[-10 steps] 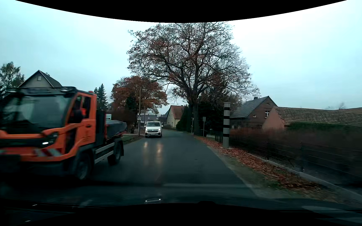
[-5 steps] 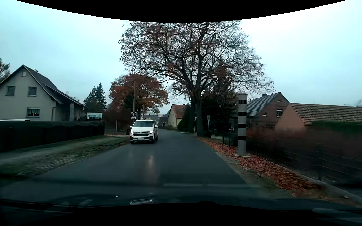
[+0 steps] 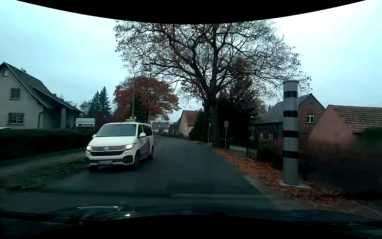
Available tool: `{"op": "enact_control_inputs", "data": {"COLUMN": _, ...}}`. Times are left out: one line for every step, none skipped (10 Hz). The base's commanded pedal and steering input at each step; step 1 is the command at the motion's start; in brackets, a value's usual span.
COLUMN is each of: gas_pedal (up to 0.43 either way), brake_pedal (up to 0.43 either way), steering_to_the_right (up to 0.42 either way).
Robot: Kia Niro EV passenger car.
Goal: Follow the waypoints while adhering to traffic rules and regulations
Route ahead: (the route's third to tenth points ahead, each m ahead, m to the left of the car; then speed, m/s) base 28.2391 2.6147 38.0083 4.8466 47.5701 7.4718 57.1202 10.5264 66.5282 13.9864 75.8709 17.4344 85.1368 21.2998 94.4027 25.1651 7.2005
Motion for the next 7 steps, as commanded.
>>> {"op": "enact_control_inputs", "data": {"gas_pedal": 0.118, "brake_pedal": 0.0, "steering_to_the_right": -0.013}}
{"op": "enact_control_inputs", "data": {"gas_pedal": 0.118, "brake_pedal": 0.0, "steering_to_the_right": -0.013}}
{"op": "enact_control_inputs", "data": {"gas_pedal": 0.118, "brake_pedal": 0.0, "steering_to_the_right": -0.013}}
{"op": "enact_control_inputs", "data": {"gas_pedal": 0.11, "brake_pedal": 0.0, "steering_to_the_right": -0.013}}
{"op": "enact_control_inputs", "data": {"gas_pedal": 0.11, "brake_pedal": 0.0, "steering_to_the_right": -0.016}}
{"op": "enact_control_inputs", "data": {"gas_pedal": 0.11, "brake_pedal": 0.0, "steering_to_the_right": -0.021}}
{"op": "enact_control_inputs", "data": {"gas_pedal": 0.11, "brake_pedal": 0.0, "steering_to_the_right": -0.025}}
